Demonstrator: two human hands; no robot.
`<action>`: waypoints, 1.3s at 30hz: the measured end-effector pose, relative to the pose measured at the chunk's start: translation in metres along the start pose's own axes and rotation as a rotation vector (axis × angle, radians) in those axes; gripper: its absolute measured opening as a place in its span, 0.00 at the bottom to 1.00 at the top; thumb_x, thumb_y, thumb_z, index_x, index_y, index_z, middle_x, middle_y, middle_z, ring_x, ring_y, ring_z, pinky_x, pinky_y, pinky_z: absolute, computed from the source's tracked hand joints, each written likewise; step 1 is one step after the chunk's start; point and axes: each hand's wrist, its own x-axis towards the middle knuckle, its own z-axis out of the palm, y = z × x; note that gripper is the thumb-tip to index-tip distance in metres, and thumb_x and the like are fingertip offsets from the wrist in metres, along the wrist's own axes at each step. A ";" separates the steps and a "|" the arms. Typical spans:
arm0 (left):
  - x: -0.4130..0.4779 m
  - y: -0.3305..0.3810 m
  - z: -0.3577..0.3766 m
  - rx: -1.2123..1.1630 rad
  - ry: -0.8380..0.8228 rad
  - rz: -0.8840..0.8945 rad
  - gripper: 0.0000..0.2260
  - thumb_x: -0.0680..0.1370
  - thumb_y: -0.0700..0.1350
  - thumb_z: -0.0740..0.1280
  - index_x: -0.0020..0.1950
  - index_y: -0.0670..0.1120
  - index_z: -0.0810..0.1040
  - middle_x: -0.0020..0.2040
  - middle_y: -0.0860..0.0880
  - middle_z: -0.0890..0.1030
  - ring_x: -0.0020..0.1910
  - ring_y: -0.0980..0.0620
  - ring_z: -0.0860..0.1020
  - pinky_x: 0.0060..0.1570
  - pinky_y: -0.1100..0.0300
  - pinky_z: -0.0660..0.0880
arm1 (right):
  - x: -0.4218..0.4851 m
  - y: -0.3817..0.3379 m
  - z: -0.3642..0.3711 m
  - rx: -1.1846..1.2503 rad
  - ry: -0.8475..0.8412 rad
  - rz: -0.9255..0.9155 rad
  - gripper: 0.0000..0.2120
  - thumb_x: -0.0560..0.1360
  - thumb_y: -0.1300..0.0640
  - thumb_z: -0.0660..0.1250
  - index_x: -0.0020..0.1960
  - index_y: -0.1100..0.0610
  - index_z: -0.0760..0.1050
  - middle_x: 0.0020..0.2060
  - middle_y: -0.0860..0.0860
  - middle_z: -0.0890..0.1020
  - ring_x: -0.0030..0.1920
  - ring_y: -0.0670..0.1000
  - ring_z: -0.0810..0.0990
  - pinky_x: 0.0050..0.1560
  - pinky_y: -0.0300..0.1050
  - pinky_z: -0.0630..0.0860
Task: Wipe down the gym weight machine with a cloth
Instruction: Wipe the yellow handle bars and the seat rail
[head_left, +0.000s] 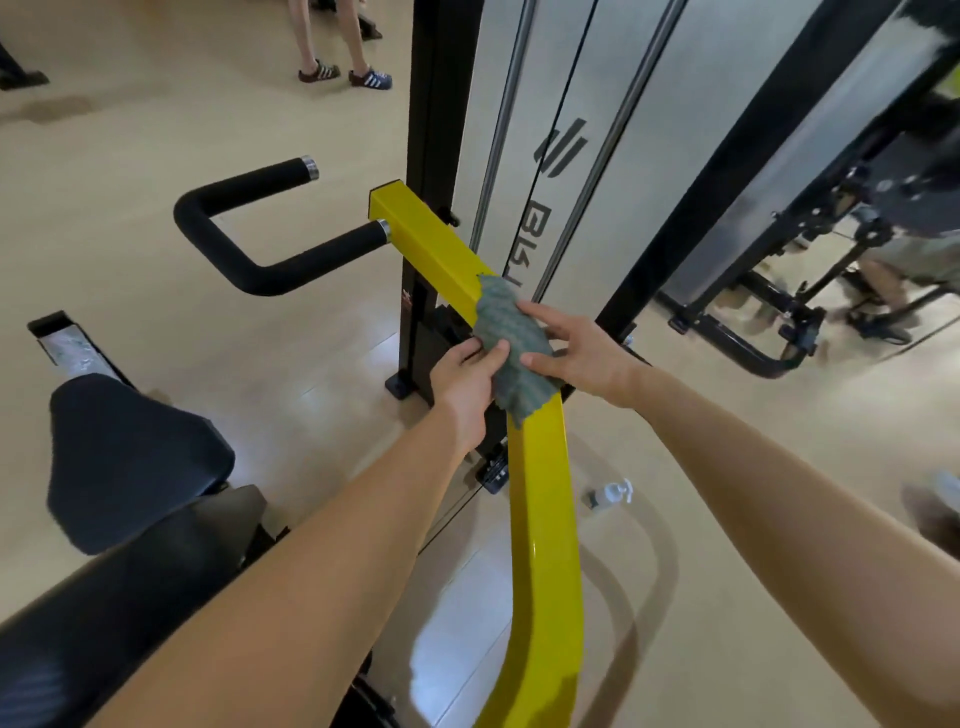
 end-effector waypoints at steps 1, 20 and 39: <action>-0.004 -0.006 0.000 0.018 -0.017 0.001 0.20 0.77 0.38 0.74 0.68 0.37 0.76 0.62 0.39 0.82 0.61 0.41 0.82 0.63 0.42 0.78 | -0.012 0.005 0.003 0.050 0.022 0.027 0.32 0.78 0.57 0.71 0.79 0.50 0.63 0.69 0.50 0.74 0.65 0.48 0.75 0.62 0.47 0.79; -0.162 -0.052 -0.058 0.674 -0.163 0.132 0.25 0.75 0.34 0.74 0.71 0.36 0.73 0.58 0.50 0.82 0.49 0.68 0.82 0.50 0.70 0.78 | -0.210 0.029 0.128 0.471 0.412 0.136 0.27 0.76 0.61 0.74 0.72 0.51 0.72 0.58 0.44 0.82 0.61 0.48 0.78 0.58 0.57 0.80; -0.303 -0.056 -0.152 1.191 -0.468 0.091 0.20 0.77 0.35 0.73 0.68 0.43 0.77 0.55 0.51 0.84 0.48 0.68 0.82 0.49 0.70 0.78 | -0.348 -0.018 0.257 0.694 0.388 0.323 0.38 0.74 0.66 0.75 0.77 0.47 0.62 0.56 0.51 0.80 0.58 0.52 0.81 0.47 0.52 0.85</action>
